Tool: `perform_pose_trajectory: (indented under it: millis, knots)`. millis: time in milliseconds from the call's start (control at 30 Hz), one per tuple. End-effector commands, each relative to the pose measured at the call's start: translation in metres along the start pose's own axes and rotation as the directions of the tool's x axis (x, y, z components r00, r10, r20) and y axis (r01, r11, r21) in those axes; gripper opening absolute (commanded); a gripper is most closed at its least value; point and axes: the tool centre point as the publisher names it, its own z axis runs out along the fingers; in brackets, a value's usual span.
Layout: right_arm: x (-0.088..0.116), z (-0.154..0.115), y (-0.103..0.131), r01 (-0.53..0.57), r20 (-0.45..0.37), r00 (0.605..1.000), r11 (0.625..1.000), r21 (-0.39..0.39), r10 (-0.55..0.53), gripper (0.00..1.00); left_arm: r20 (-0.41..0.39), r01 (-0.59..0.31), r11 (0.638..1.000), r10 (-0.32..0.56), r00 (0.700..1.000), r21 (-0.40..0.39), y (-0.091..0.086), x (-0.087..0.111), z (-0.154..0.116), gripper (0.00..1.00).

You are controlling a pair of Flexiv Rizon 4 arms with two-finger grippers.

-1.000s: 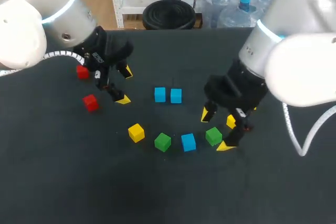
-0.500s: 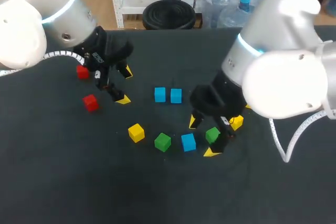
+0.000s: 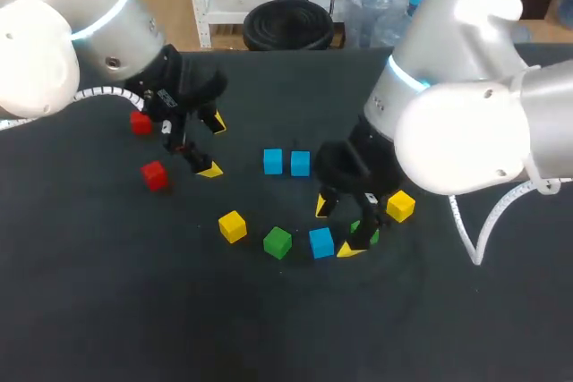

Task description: Place the blue cubes, place green cubes on the blue cubes, place the yellow cubes on the green cubes, then place the red cubes on the yellow cubes, and place purple cube on the red cubes.

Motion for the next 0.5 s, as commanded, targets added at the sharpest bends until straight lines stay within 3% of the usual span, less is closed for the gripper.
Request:
perform_pose_trajectory:
  millis: [33, 67, 333, 400, 433, 467, 500]
  knots:
    - [0.0006, 0.0045, -0.0019, -0.004, -0.001, 1.000, 1.000, 0.000, 0.004, 0.59, 0.003, -0.002, 1.000, 0.002, 1.000, 0.001, 0.0003, 0.0010, -0.0001, 1.00]
    - [0.0009, 0.0054, -0.0019, -0.007, -0.001, 1.000, 1.000, 0.000, 0.007, 0.49, 0.003, -0.002, 1.000, 0.002, 1.000, 0.001, 0.0003, 0.0010, -0.0001, 1.00]
    - [-0.0003, 0.0089, 0.0006, -0.025, 0.000, 1.000, 1.000, 0.006, 0.025, 0.48, 0.003, -0.002, 1.000, 0.002, 1.000, 0.001, 0.0003, 0.0010, -0.0001, 1.00]
    - [-0.0002, 0.0109, 0.0022, -0.036, -0.003, 0.999, 0.999, 0.012, 0.036, 0.50, 0.003, -0.002, 1.000, 0.002, 1.000, 0.001, 0.0003, 0.0010, -0.0001, 1.00]
    - [0.0003, 0.0123, 0.0029, -0.044, -0.008, 0.999, 0.999, 0.018, 0.044, 0.65, 0.003, -0.002, 1.000, 0.002, 1.000, 0.001, 0.0003, 0.0010, -0.0001, 1.00]
    - [0.0007, 0.0135, 0.0034, -0.050, -0.021, 0.999, 0.998, 0.034, 0.050, 0.65, 0.003, -0.002, 1.000, 0.002, 1.000, 0.001, 0.0003, 0.0010, -0.0001, 1.00]
    - [0.0009, 0.0144, 0.0040, -0.054, -0.028, 0.998, 0.998, 0.043, 0.055, 0.53, 0.003, -0.002, 1.000, 0.002, 1.000, 0.001, 0.0003, 0.0010, -0.0001, 1.00]
